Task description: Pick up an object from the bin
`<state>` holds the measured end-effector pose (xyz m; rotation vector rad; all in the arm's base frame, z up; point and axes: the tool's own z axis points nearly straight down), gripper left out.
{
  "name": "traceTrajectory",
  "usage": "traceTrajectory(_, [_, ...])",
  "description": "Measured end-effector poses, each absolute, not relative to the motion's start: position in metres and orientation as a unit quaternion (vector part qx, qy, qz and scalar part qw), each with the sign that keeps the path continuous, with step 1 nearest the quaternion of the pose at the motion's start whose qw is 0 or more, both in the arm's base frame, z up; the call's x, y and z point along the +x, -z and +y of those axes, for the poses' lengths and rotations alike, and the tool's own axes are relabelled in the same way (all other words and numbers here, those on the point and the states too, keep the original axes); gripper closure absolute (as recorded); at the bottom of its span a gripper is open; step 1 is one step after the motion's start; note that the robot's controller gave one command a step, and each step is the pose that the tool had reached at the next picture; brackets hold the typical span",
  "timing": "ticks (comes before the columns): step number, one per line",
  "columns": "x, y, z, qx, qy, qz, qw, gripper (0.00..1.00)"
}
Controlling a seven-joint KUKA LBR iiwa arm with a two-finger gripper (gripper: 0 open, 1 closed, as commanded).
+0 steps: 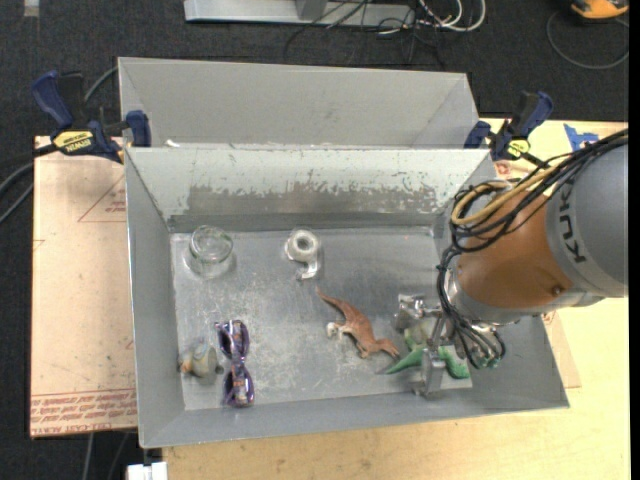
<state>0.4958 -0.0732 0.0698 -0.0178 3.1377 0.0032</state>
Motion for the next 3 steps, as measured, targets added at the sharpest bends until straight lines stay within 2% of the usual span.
traceTrajectory(1, [0.4838, -0.0709, -0.0771, 0.008, 0.000, 1.000, 0.003, 1.00])
traceTrajectory(3, [0.4887, -0.0703, -0.0735, -0.001, 0.000, 1.000, 0.003, 1.00])
